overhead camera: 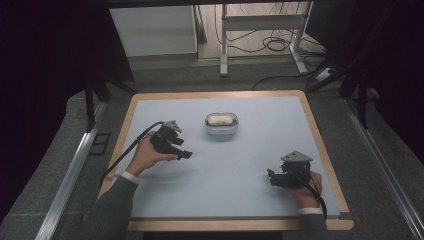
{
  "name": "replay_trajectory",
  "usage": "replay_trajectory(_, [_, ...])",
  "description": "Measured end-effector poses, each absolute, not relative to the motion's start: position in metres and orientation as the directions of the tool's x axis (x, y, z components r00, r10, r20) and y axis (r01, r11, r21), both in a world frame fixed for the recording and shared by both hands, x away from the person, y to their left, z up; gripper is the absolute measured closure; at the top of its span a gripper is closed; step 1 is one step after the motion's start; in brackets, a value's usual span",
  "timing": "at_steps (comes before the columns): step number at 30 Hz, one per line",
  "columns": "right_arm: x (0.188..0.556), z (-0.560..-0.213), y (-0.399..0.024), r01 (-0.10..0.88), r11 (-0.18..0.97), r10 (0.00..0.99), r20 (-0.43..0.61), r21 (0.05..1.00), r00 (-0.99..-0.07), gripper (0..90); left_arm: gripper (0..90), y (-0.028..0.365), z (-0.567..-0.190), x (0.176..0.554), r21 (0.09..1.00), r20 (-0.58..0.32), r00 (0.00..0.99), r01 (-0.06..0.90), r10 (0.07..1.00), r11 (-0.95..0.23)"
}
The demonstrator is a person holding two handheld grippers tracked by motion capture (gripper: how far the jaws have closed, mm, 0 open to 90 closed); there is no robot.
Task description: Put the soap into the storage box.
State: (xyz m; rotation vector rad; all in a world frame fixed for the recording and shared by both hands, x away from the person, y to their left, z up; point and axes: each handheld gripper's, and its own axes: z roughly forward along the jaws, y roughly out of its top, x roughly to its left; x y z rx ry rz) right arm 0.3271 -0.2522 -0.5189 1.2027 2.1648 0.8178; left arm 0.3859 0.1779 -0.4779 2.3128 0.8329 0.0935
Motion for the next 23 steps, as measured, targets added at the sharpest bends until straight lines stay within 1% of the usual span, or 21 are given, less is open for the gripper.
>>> replay_trajectory(5, [0.327, -0.518, -0.251, 0.551, 0.424, 0.870, -0.153, 0.719, -0.469, 9.3, 29.6, 0.192, -0.487, 0.364, 0.624, -0.137, 0.772, 0.554, 0.621, -0.551])
replay_trajectory(9, [0.327, -0.519, -0.250, 0.551, 0.426, 0.869, -0.155, 0.718, -0.470, 9.3, 29.6, 0.203, -0.494, 0.351, 0.636, -0.160, 0.756, 0.570, 0.635, -0.520])
replay_trajectory(11, [0.327, -0.519, -0.249, 0.549, 0.429, 0.868, -0.158, 0.718, -0.471, 9.3, 29.6, 0.206, -0.496, 0.346, 0.637, -0.155, 0.751, 0.573, 0.642, -0.516])
replay_trajectory(14, [0.327, -0.519, -0.249, 0.549, 0.430, 0.868, -0.159, 0.717, -0.471, 9.3, 29.5, 0.210, -0.499, 0.342, 0.639, -0.152, 0.744, 0.576, 0.650, -0.510])
replay_trajectory(18, [0.327, -0.519, -0.249, 0.550, 0.429, 0.868, -0.159, 0.717, -0.470, 9.3, 29.5, 0.218, -0.504, 0.338, 0.651, -0.169, 0.727, 0.589, 0.665, -0.478])
replay_trajectory(23, [0.327, -0.519, -0.247, 0.549, 0.433, 0.867, -0.162, 0.715, -0.472, 9.3, 29.0, 0.220, -0.506, 0.336, 0.659, -0.176, 0.726, 0.589, 0.665, -0.469])
